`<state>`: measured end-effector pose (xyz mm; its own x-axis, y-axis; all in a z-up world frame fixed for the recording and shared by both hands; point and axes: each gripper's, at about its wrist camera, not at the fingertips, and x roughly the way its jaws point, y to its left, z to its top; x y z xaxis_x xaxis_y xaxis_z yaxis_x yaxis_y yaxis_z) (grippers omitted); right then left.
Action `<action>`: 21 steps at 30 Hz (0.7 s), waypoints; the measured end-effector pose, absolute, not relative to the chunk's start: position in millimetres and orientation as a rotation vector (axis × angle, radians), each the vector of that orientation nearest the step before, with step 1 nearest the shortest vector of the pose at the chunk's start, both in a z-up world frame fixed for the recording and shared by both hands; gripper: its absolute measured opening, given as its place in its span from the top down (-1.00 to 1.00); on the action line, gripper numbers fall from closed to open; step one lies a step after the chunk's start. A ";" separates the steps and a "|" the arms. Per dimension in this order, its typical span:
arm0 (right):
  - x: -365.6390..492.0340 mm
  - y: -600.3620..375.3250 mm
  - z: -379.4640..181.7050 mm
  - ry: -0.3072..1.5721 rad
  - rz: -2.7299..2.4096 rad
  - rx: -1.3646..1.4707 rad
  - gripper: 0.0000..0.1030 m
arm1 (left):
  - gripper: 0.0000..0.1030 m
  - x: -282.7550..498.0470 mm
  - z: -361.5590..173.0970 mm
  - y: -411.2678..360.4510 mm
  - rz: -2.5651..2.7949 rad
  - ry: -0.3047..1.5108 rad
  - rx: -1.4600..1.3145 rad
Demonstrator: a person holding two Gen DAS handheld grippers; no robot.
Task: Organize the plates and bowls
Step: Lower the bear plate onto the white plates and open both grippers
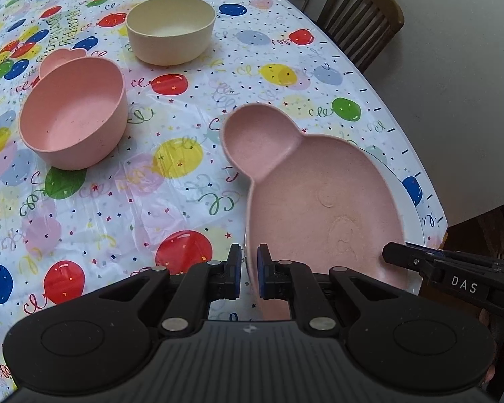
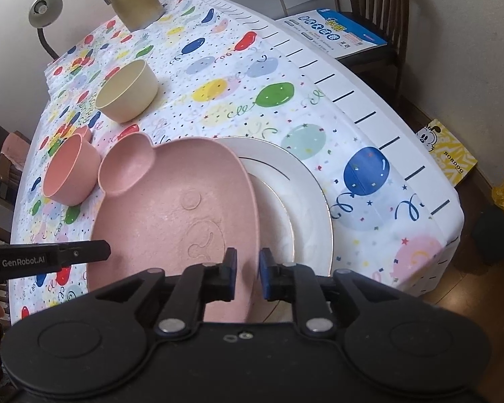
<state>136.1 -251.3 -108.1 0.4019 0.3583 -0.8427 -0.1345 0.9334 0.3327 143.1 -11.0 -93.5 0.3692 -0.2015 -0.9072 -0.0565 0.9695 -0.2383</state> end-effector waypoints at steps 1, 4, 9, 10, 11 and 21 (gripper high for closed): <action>136.6 -251.3 -108.4 1.120 0.309 0.224 0.63 | 0.80 142.9 -93.2 -9.5 -0.096 1.192 -0.254; 137.1 -252.9 -107.3 1.123 0.300 0.220 0.52 | 0.79 141.8 -90.0 -6.6 -0.099 1.181 -0.262; 136.3 -256.1 -98.1 1.106 0.292 0.210 0.37 | 0.79 136.3 -78.8 -3.4 -0.111 1.144 -0.258; 135.7 -255.3 -94.0 1.096 0.295 0.203 0.35 | 0.79 134.6 -75.7 -2.3 -0.113 1.132 -0.258; 135.1 -253.5 -89.6 1.085 0.303 0.192 0.34 | 0.79 132.9 -71.9 -1.1 -0.116 1.118 -0.257; 136.8 -202.5 -32.7 0.943 0.461 0.063 0.09 | 0.76 119.6 -29.4 22.6 -0.086 0.949 -0.248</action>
